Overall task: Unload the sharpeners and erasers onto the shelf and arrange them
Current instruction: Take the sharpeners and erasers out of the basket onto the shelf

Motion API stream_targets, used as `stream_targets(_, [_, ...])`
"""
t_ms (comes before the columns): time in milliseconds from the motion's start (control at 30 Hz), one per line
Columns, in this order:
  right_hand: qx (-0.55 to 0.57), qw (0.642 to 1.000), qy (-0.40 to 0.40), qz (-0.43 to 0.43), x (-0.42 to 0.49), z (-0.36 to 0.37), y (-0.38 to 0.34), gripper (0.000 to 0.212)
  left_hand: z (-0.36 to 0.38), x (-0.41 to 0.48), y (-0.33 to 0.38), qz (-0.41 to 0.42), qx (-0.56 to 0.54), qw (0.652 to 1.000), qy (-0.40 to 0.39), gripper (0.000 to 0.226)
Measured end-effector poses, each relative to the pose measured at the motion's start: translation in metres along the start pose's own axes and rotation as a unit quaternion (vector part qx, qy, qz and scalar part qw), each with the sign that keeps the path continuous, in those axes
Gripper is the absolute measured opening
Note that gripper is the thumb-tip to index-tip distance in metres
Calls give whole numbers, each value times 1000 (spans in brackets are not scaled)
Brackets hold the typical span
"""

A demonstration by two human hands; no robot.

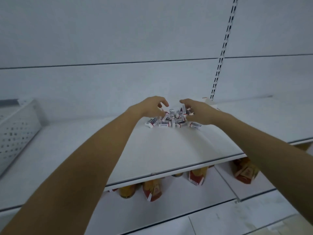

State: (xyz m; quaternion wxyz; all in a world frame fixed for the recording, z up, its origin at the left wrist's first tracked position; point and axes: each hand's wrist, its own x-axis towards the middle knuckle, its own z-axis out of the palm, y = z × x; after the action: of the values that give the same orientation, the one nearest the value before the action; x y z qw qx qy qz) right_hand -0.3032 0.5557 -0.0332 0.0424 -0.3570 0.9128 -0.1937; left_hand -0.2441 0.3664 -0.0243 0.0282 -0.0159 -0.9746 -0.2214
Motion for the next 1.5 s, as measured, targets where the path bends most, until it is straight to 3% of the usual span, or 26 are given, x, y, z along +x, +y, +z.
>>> stream_targets(200, [20,999,25,-37,10,1,10,56,-2,-8,-16,-23,47,999,-7,38])
stream_targets(400, [13,993,40,-109,18,5,-21,48,-39,-31,-48,-54,120,990,46,34])
stream_targets(567, [-18,983,28,-180,25,18,-85,44,-85,-67,-75,-72,199,974,78,30])
stream_targets(767, [-40,963,23,-267,39,43,-193,40,-157,-130,-119,-80,220,963,130,24])
stream_targets(967, [-1,963,18,-269,64,87,-299,33,-202,-194,-185,-66,192,965,166,19])
stream_targets(1167, [23,975,34,-221,92,122,-363,41,-215,-231,-258,-67,169,975,129,20])
stream_targets(1367, [38,978,37,-201,107,138,-388,38,-199,-221,-303,-37,196,977,-82,24])
stream_targets(1500, [56,979,51,-187,107,140,-391,34,-185,-207,-317,-13,197,971,-137,38])
